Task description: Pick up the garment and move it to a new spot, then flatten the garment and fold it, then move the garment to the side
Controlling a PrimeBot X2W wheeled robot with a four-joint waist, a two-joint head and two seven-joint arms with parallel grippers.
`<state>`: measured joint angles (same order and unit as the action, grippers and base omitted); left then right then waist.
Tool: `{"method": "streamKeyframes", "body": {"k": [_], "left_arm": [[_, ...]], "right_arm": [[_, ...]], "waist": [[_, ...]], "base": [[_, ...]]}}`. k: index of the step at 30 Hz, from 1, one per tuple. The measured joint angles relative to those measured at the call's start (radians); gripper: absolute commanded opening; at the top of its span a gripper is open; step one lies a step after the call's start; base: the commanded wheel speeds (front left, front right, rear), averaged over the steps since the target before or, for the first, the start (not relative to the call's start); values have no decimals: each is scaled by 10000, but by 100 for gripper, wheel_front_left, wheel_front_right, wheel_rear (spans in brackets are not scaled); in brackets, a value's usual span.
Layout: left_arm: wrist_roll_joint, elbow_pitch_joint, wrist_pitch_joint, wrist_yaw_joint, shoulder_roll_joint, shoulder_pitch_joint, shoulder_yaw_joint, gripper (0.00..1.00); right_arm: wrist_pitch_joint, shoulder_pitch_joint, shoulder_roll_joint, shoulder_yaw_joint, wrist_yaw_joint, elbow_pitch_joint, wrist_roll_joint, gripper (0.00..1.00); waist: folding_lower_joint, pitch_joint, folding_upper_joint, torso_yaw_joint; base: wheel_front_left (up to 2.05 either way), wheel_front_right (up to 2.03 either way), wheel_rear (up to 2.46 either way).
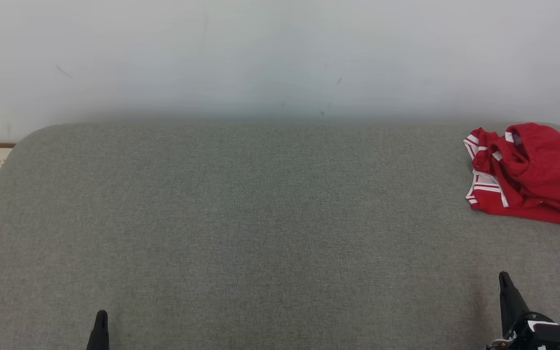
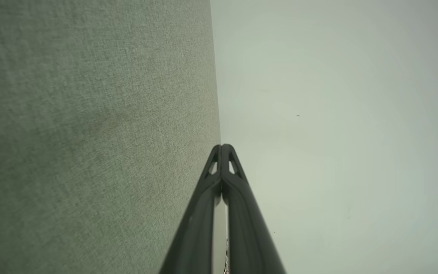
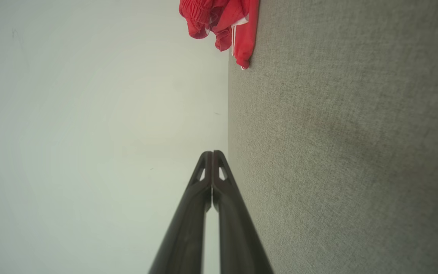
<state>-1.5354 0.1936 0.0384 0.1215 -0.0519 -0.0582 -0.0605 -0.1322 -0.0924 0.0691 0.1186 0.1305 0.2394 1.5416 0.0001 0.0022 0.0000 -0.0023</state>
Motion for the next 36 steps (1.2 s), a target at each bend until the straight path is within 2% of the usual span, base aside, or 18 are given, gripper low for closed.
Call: {"method": "streamKeyframes", "body": {"k": [12,36], "left_arm": [[-838,75,134,88,12,-53,-35,0],[-838,77,134,88,13,-57,-36,0]], "right_arm": [[-259,-69,-31,197,0,42,798,0],[-318,-116,-86,274,0,48,782,0]], "waist": [[0,34,0,24],[-1,34,0,24]], "base": [[0,0,0],[0,0,0]]}}
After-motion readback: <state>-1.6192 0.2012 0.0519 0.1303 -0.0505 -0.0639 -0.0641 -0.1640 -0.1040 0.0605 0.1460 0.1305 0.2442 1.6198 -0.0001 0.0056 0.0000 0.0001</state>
